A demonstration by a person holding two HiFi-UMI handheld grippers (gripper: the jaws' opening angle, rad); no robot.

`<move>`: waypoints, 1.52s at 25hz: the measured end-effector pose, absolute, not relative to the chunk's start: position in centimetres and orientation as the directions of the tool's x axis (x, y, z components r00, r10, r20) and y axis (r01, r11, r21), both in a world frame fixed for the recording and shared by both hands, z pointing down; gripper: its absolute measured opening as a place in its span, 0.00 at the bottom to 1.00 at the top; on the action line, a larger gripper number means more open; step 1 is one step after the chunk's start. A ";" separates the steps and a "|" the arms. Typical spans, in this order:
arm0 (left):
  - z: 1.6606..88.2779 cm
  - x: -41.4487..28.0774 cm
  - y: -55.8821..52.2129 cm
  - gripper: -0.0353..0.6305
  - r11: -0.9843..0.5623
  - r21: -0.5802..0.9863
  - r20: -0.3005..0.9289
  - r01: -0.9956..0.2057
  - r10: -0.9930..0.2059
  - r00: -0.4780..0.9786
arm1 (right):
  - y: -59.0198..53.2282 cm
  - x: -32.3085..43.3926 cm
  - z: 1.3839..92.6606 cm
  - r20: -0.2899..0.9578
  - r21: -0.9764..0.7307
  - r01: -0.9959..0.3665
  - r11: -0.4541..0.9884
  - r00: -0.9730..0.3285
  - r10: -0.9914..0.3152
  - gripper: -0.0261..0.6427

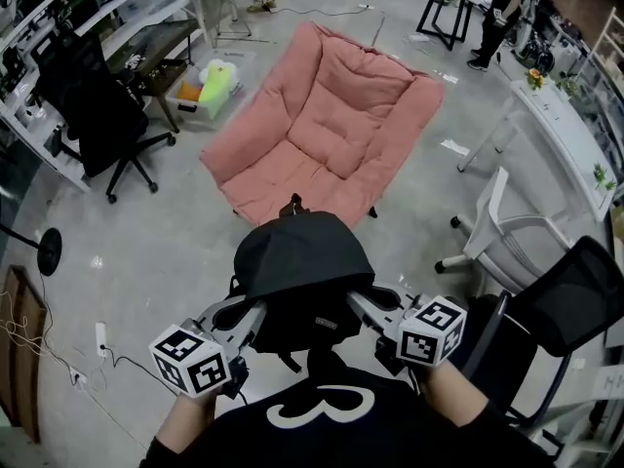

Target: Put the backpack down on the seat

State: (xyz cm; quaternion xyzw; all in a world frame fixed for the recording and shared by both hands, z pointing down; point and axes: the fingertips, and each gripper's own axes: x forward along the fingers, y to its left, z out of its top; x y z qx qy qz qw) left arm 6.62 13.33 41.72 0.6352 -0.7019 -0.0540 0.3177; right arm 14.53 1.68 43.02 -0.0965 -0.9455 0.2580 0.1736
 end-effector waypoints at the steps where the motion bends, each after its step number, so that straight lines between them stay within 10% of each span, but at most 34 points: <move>1: 41.8 5.5 12.3 0.08 0.187 0.476 0.381 -0.859 -0.924 0.010 | 0.7 13.6 43.1 0.271 -0.534 0.090 0.841 -0.924 0.271 0.09; 22: 36.4 -7.8 -1.5 0.08 0.138 0.369 0.329 -0.919 -0.944 -0.010 | -11.5 2.1 36.8 0.173 -0.451 0.115 0.885 -0.962 0.213 0.09; 38: 38.5 -21.0 -12.1 0.08 -0.097 0.440 0.363 -0.893 -0.890 0.276 | -18.6 -8.8 37.9 0.217 -0.506 -0.159 0.848 -0.975 -0.053 0.09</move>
